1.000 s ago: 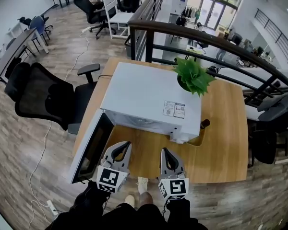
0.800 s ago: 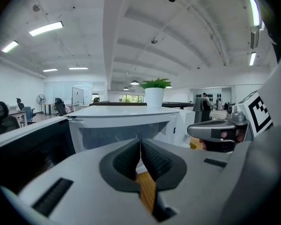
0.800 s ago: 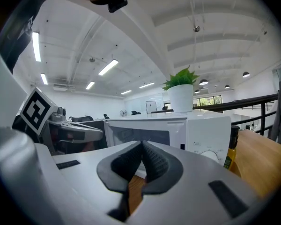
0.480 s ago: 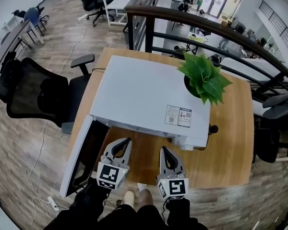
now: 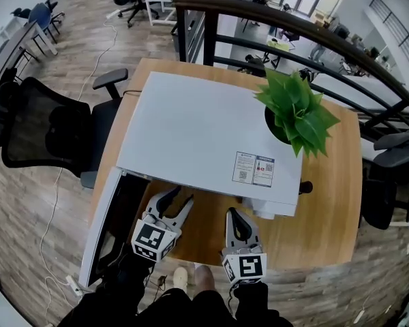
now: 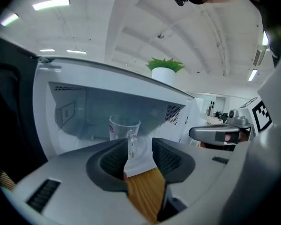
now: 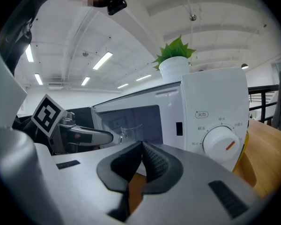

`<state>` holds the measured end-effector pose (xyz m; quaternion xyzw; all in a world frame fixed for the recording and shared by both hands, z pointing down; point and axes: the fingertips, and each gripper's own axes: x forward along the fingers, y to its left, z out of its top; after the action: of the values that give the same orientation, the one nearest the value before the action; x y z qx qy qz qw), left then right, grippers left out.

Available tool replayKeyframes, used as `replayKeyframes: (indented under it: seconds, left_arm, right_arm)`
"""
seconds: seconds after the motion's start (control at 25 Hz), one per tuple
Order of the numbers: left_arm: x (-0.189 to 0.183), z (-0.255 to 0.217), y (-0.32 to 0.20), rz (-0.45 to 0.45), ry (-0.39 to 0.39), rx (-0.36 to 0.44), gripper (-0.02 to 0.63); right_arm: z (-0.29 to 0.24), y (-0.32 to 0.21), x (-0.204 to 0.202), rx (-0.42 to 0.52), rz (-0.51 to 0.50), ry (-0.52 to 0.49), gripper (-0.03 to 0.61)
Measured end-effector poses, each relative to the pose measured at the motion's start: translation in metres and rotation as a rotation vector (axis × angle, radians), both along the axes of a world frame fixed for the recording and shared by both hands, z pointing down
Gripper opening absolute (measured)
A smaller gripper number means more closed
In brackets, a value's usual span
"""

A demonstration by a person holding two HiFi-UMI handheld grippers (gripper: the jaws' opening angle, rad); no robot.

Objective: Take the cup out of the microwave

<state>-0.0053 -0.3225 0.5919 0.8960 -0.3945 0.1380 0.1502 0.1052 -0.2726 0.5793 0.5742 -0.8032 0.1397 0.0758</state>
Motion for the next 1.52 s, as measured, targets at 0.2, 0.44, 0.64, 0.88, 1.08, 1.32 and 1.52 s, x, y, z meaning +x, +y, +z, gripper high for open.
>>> replayKeyframes:
  seconds: [0.2,0.44,0.64,0.88,1.08,1.32,1.52]
  left_arm:
    - [0.008,0.012,-0.011,0.022,0.006,-0.02,0.184]
    - [0.015,0.027,-0.019,0.043,0.003,-0.049,0.183]
    - [0.025,0.032,-0.026,0.066,-0.005,-0.056,0.179]
    - [0.037,0.036,-0.033,0.091,-0.006,-0.06,0.163]
    - [0.045,0.041,-0.037,0.11,-0.014,-0.064,0.144]
    - [0.051,0.046,-0.039,0.131,-0.032,-0.064,0.123]
    - [0.055,0.046,-0.04,0.135,-0.03,-0.069,0.107]
  right_arm:
    - [0.003,-0.003,0.005,-0.005,0.005,0.001,0.015]
    - [0.009,-0.005,0.009,-0.023,0.006,-0.008,0.015]
    - [0.014,-0.007,0.013,-0.033,0.007,-0.018,0.015]
    - [0.016,-0.01,0.018,-0.04,0.006,-0.022,0.015]
    - [0.019,-0.013,0.022,-0.04,0.004,-0.03,0.015]
    - [0.019,-0.013,0.02,-0.041,0.0,-0.025,0.015]
    - [0.019,-0.009,0.022,-0.043,0.009,-0.027,0.015]
